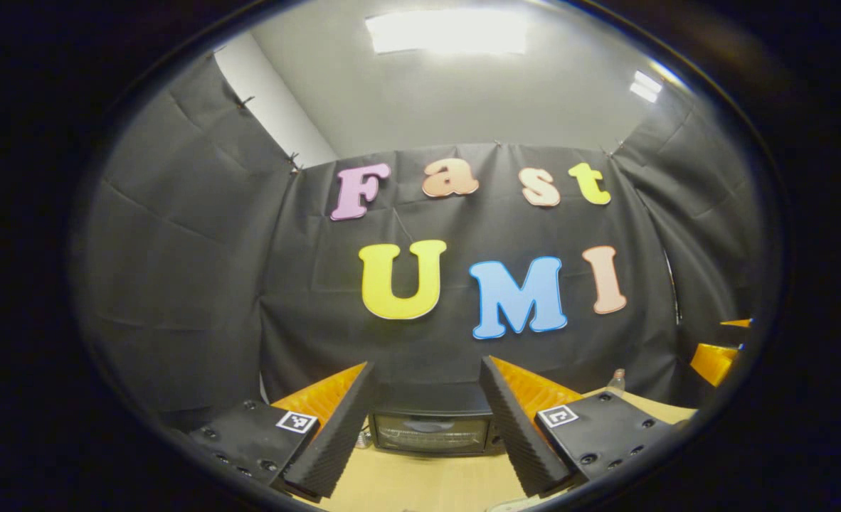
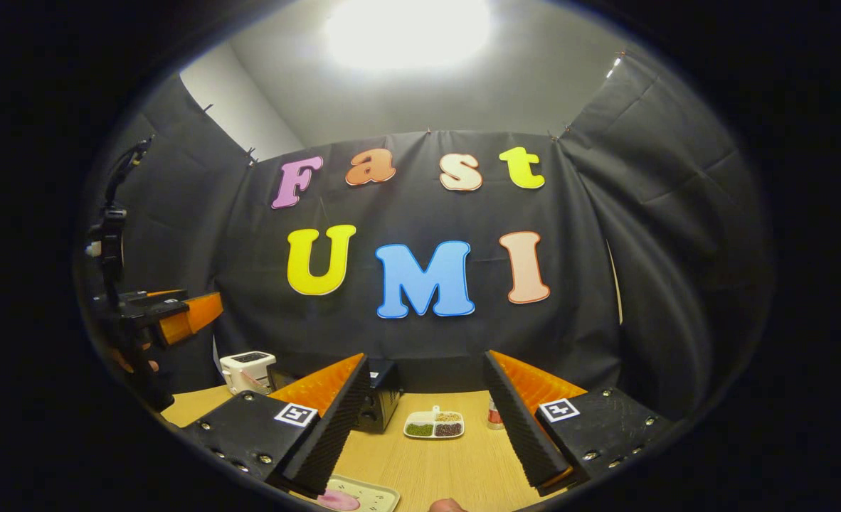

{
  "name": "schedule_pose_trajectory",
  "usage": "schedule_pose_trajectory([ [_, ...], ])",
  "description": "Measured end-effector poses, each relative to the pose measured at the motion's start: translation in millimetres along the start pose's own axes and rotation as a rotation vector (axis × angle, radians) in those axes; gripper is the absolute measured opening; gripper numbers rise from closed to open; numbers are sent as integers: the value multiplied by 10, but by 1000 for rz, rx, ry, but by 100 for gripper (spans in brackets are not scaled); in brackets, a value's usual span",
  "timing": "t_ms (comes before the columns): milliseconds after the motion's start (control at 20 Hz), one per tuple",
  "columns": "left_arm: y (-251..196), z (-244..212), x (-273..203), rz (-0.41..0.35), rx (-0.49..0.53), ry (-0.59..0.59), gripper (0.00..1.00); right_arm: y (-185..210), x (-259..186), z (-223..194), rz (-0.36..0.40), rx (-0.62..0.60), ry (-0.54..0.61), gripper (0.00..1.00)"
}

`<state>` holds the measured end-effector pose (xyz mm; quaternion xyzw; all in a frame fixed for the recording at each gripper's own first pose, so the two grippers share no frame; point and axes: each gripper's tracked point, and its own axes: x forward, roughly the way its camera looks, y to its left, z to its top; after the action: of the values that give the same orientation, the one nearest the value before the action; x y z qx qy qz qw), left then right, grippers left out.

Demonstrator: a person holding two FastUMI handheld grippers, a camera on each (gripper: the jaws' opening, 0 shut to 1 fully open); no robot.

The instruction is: Open the electric oven with the left hand, put the food in, and close the electric oven.

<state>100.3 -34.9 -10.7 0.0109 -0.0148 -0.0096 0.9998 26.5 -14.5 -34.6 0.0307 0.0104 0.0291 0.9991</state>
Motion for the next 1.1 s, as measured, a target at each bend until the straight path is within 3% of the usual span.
schedule_pose_trajectory([
  [500,127,-1206,1619,-92,-7,140,100,79,670,-216,-164,-49,41,98],
  [1100,9,-2579,2396,-156,-5,318,100,26,885,-616,-314,-102,165,98],
])
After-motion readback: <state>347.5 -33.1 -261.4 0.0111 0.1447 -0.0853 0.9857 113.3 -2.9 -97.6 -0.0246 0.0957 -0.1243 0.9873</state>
